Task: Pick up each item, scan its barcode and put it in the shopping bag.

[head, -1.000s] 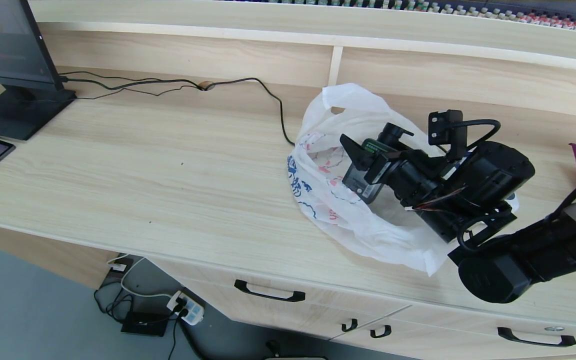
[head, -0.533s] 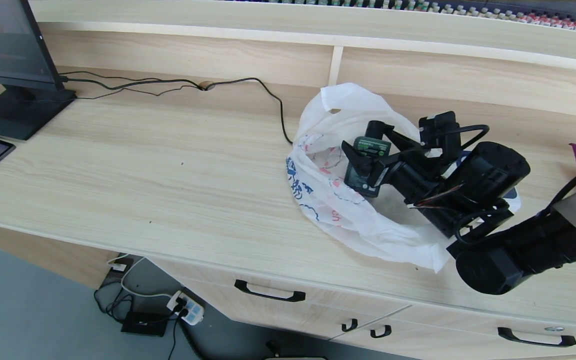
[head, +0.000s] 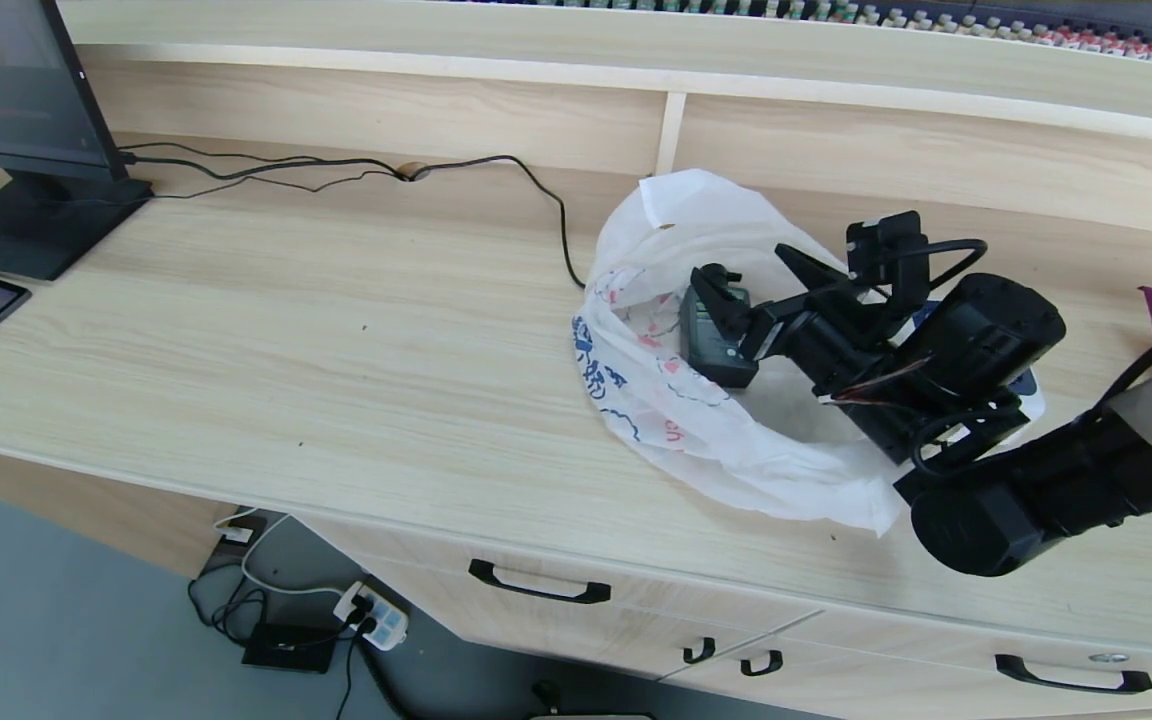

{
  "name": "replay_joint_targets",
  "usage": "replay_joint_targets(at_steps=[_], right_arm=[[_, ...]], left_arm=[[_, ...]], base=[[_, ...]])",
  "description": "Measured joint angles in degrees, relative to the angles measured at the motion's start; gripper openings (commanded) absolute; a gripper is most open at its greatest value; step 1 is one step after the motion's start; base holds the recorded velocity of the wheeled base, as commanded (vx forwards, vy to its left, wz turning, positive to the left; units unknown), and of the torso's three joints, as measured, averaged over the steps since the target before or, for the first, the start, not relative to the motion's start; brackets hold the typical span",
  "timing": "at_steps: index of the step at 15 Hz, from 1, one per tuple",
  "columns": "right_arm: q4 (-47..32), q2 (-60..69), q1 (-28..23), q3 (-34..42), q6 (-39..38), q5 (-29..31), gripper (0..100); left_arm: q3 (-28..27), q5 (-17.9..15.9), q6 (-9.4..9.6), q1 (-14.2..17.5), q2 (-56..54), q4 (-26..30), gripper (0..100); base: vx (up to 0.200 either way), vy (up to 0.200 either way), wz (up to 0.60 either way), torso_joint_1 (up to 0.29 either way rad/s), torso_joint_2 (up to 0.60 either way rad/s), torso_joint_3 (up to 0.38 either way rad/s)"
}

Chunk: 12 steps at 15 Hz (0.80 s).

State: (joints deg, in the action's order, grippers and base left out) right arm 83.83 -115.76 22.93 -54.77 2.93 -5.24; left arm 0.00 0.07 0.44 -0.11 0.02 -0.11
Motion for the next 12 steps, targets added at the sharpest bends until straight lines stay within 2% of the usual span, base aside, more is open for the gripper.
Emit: replay_joint_targets(at_steps=[3, 7, 10, 12], right_arm=[[-1.9, 2.3, 0.0, -4.2, 2.5, 0.5, 100], [-12.2, 10.6, 2.4, -8.4, 5.8, 0.7, 100], [-21.7, 20.0, 5.4, -4.1, 8.4, 1.4, 100], [-22.4, 24.8, 7.6, 3.8, 9.1, 2.9, 100]], left_arm=[[0.0, 0.0, -0.06, 0.0, 0.0, 0.0, 100], [0.0, 0.0, -0.09, 0.0, 0.0, 0.1, 100], [0.0, 0.0, -0.09, 0.0, 0.0, 0.1, 100], [0.0, 0.0, -0.09, 0.0, 0.0, 0.1, 100]], base=[[0.000, 0.000, 0.00, 0.000, 0.00, 0.000], [0.000, 0.000, 0.00, 0.000, 0.00, 0.000], [0.000, 0.000, 0.00, 0.000, 0.00, 0.000], [0.000, 0.000, 0.00, 0.000, 0.00, 0.000]])
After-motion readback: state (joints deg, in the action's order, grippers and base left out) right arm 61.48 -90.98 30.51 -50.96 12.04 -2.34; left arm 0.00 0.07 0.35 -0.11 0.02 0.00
